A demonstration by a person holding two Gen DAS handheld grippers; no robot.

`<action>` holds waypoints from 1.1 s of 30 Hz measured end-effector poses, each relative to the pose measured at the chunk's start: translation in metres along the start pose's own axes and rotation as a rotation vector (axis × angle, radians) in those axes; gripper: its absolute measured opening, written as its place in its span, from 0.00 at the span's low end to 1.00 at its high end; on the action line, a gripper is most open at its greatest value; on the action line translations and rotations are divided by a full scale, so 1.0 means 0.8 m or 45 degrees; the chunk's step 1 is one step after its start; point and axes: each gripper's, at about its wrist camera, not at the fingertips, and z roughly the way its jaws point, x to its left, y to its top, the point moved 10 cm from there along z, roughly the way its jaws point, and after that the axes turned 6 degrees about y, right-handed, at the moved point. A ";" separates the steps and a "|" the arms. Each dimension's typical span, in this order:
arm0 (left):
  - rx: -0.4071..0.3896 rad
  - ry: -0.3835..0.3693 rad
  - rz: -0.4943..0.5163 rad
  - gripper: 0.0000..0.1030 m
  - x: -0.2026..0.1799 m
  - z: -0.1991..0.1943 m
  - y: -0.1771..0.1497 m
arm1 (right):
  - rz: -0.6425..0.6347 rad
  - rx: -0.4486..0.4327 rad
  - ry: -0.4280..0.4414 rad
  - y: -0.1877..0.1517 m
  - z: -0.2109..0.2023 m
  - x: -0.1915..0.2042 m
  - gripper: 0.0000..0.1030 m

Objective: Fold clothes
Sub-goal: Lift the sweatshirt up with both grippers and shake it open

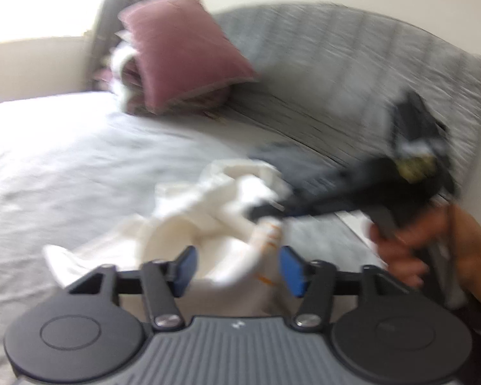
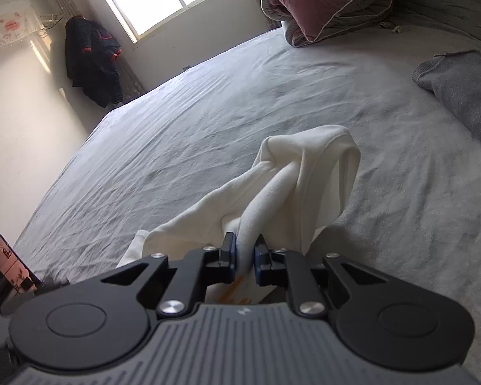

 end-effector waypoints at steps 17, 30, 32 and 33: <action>0.079 0.273 -0.499 0.04 0.087 0.045 -0.007 | -0.061 -0.078 0.081 -0.002 -0.016 0.027 0.14; -0.356 0.372 -0.474 0.03 0.097 -0.073 0.075 | -0.168 -0.360 0.261 0.035 -0.065 0.104 0.12; -0.405 0.391 -0.454 0.03 0.095 -0.093 0.083 | -0.198 -0.409 0.265 0.040 -0.080 0.121 0.10; -0.431 0.401 -0.439 0.03 0.092 -0.103 0.088 | -0.224 -0.434 0.250 0.043 -0.088 0.128 0.10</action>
